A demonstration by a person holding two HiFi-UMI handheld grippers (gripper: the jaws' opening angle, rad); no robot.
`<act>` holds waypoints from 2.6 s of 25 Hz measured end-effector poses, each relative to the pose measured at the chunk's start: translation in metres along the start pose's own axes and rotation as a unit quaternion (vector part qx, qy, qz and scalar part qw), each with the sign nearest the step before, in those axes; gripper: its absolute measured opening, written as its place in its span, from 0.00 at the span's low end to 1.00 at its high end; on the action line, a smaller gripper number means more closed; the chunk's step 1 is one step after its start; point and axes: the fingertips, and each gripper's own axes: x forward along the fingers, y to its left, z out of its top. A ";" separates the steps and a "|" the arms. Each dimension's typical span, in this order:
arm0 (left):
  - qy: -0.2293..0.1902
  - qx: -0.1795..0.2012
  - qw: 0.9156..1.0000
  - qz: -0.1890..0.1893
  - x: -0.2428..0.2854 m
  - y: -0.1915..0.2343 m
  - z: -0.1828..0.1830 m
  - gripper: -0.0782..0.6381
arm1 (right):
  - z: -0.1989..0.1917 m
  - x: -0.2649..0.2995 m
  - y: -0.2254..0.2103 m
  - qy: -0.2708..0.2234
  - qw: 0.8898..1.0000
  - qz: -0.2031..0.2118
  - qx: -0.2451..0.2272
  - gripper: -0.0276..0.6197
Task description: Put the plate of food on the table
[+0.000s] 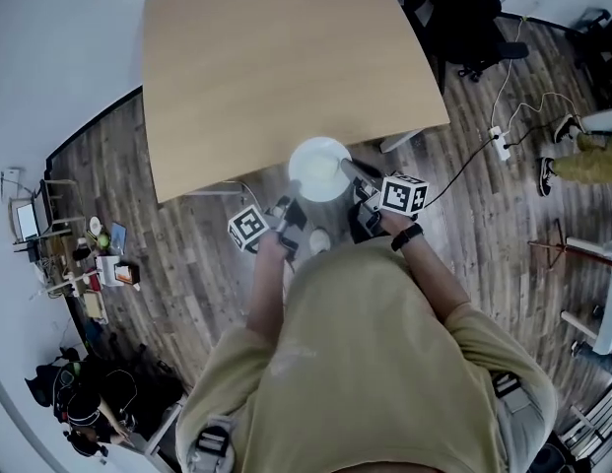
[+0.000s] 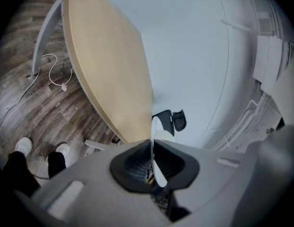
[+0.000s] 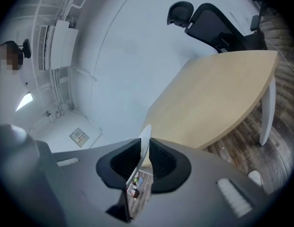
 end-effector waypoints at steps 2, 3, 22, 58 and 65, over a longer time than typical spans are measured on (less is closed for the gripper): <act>-0.010 0.004 1.000 0.004 0.033 -0.008 0.007 0.13 | 0.033 0.006 -0.014 0.003 1.000 0.020 0.000 0.12; -0.014 0.012 1.000 0.008 0.047 -0.011 0.009 0.14 | 0.047 0.009 -0.018 0.000 1.000 0.031 -0.001 0.12; -0.008 0.092 0.988 0.126 0.192 0.012 0.067 0.15 | 0.139 0.080 -0.146 0.084 0.996 -0.012 -0.009 0.13; 0.020 0.190 0.958 0.211 0.399 0.059 0.379 0.18 | 0.312 0.370 -0.256 0.117 0.983 -0.137 -0.043 0.15; 0.034 0.201 0.948 0.245 0.400 0.072 0.384 0.20 | 0.308 0.384 -0.264 0.168 0.967 -0.172 -0.080 0.17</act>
